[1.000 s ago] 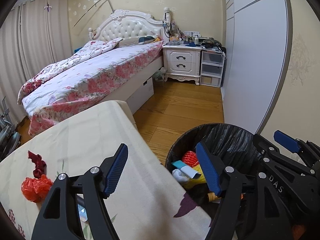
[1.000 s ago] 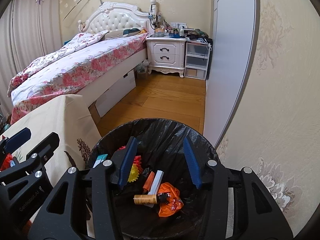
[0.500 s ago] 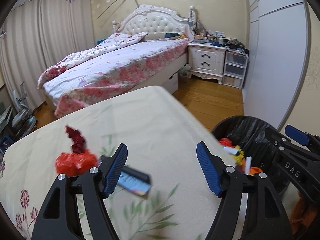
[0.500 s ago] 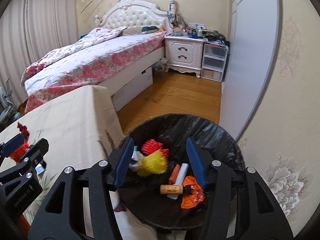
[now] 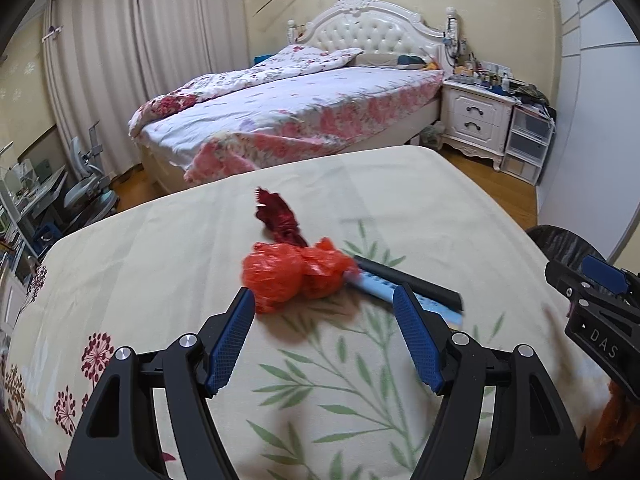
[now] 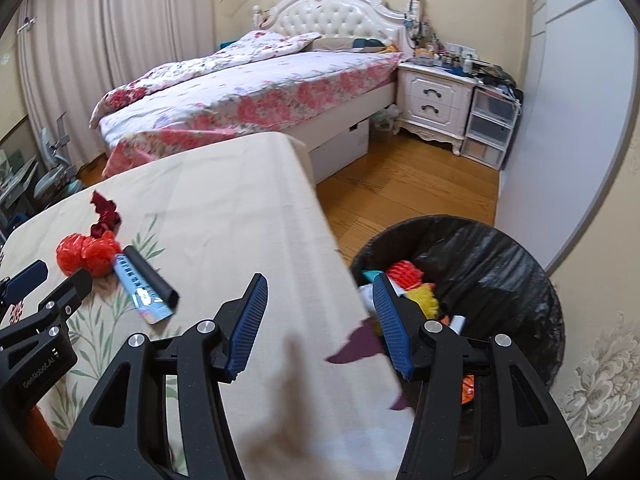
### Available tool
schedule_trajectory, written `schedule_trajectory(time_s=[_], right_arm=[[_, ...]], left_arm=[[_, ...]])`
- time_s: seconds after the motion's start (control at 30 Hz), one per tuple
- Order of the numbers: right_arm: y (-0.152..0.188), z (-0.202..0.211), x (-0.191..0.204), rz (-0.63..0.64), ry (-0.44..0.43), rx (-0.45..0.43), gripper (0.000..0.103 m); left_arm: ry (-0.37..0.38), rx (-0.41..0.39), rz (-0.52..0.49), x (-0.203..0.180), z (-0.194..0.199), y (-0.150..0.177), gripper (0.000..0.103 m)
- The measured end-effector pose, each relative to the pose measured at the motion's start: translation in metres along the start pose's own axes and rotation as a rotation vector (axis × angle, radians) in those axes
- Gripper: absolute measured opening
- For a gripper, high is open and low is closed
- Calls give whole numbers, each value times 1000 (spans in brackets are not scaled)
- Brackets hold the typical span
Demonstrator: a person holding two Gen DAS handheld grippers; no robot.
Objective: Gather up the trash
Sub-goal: 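Return to the table and grasp the red plastic bag with the left gripper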
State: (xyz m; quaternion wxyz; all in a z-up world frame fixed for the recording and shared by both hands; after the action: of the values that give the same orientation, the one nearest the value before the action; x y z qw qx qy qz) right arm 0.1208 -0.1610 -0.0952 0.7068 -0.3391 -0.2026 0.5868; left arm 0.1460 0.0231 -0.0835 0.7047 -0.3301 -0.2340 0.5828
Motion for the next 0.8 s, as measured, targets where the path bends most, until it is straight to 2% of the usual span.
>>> schedule_trajectory(time_s=[0.2, 0.57, 0.6, 0.67, 0.8], right_arm=[[-8, -3, 24, 23, -33, 2, 54], [-17, -15, 44, 36, -58, 15, 55], [-16, -16, 46, 39, -60, 16, 55], [-16, -17, 48, 44, -64, 22, 55], [-17, -17, 51, 49, -67, 19, 55]], left_arm=[[3, -5, 22, 16, -9, -10, 72], [14, 24, 26, 23, -32, -20, 74], [16, 25, 23, 24, -33, -19, 72], [21, 39, 17, 25, -35, -17, 62], [21, 35, 5, 25, -34, -13, 53]])
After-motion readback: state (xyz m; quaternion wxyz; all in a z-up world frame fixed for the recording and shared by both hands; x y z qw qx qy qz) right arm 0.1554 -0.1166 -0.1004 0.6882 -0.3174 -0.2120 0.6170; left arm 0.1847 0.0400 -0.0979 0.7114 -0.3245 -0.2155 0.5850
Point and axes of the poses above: each gripper's, at about its wrist camera, not at the fingertips, and z roughly against the way its jaws point, x to its left, y to its underside, the point moved 8 cm from there along -z, roughly the way its jaws point, and after that the axes turned 13 degrees about y, right-handed, at the moved point
